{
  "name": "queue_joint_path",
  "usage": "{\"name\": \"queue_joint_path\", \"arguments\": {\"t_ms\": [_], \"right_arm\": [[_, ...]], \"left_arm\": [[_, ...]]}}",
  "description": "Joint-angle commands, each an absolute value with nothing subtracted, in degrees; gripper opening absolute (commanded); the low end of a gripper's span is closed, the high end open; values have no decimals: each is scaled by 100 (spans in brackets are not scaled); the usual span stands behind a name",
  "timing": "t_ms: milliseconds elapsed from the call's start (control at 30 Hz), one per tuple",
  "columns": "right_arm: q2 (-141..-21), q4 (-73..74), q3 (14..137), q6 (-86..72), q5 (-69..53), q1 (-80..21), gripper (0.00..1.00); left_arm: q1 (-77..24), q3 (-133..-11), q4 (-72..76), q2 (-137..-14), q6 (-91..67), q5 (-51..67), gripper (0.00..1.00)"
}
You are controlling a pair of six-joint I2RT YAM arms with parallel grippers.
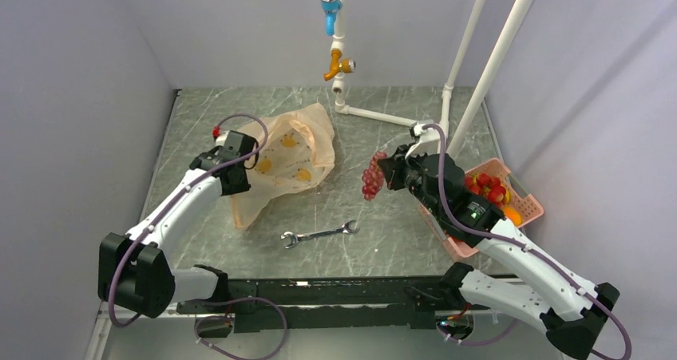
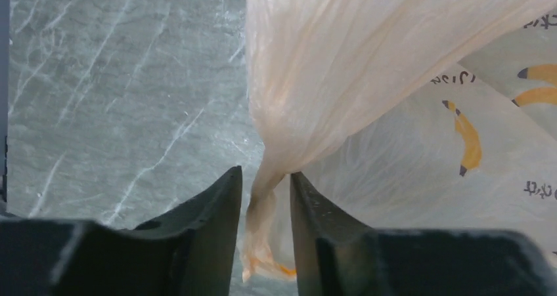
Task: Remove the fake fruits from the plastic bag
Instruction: Move the plastic bag to the center of the board, then place the fake fruit in the bin.
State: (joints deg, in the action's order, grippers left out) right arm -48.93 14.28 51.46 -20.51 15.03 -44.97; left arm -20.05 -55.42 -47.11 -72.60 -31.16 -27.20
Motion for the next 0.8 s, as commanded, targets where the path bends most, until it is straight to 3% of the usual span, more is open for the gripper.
{"name": "queue_joint_path", "arguments": {"t_ms": [0,67,200,267,333,567,767], "right_arm": [[-4655,2127,4960,-2059,2044,-4484,0],[-4545,2381,4957,-2101,2237,-4477,0],[-4320,2966,5021,-2328,2787,-4463,0],[-4255,3267,5070,-2516,3043,-4435,0],[-4225,3598,5141,-2768,3307,-4411,0],[-4332,4853,5343,-3759,4422,-4057,0],[-4075,5643,5269,-4420,4786,-3302,0]], "left_arm": [[-1555,-5808,-4439,-6906,-2753,-2054,43],[-1384,-5909,-4356,-6669,-2637,-1876,49],[-1285,-6435,-4413,-6266,-2327,-1820,71],[-1284,-6717,-4274,-6023,-2146,-1779,89],[-1283,-6896,-3782,-5800,-1965,-1646,97],[-1283,-7204,-2381,-5834,-1540,-1134,99],[-1283,-6378,-1564,-5581,-634,-837,99]]}}
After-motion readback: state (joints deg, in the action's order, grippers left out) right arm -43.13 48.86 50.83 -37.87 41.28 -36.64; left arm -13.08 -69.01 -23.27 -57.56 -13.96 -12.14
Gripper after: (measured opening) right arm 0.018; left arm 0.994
